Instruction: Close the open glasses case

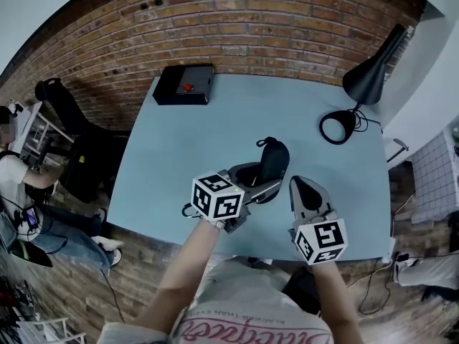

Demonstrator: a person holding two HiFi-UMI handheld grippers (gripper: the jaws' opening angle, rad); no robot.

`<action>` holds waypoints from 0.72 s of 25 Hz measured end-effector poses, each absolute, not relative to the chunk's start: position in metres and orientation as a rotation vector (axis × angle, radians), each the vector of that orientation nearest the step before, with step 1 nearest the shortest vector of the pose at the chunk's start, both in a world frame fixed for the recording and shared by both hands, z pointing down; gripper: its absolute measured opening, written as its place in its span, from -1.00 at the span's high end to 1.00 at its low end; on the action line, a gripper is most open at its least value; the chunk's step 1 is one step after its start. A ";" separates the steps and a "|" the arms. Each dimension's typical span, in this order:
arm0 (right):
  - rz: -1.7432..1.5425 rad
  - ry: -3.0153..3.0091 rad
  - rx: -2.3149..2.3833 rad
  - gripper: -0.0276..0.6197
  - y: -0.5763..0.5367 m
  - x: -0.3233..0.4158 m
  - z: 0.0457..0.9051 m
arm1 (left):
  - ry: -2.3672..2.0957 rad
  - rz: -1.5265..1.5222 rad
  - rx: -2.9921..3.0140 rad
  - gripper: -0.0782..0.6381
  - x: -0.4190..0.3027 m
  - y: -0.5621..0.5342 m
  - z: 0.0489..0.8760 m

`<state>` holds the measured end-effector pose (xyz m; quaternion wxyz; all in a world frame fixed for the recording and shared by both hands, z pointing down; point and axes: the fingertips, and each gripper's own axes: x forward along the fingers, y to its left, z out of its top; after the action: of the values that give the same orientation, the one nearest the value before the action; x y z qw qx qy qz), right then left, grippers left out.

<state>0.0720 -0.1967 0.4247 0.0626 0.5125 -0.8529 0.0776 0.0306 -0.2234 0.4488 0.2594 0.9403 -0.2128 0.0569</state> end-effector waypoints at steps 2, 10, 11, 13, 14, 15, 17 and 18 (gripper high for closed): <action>0.146 -2.596 1.553 0.86 -0.192 0.068 0.407 | -0.615 0.098 2.576 0.06 0.028 -0.224 0.431; 0.136 -2.573 1.628 0.86 -0.182 0.064 0.392 | -0.774 -0.114 2.578 0.07 0.014 -0.229 0.385; 0.163 -2.553 1.634 0.86 -0.180 0.064 0.395 | -0.791 -0.147 2.559 0.07 0.011 -0.230 0.381; 0.214 -2.547 1.603 0.86 -0.175 0.059 0.402 | -0.826 -0.221 2.511 0.07 0.007 -0.232 0.372; 0.237 -2.560 1.563 0.86 -0.172 0.054 0.405 | -0.839 -0.261 2.487 0.07 0.005 -0.234 0.367; 0.259 -2.577 1.515 0.85 -0.168 0.047 0.408 | -0.846 -0.300 2.466 0.07 0.004 -0.235 0.363; 0.303 -2.616 1.418 0.84 -0.162 0.032 0.413 | -0.846 -0.364 2.440 0.07 0.003 -0.235 0.354; 0.331 -2.637 1.369 0.78 -0.159 0.026 0.415 | -0.840 -0.390 2.430 0.07 0.003 -0.235 0.351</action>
<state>0.0257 -0.1588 0.4149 0.0761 0.4566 -0.8795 0.1105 0.0026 -0.2354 0.3508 0.2674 0.9004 -0.3112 -0.1447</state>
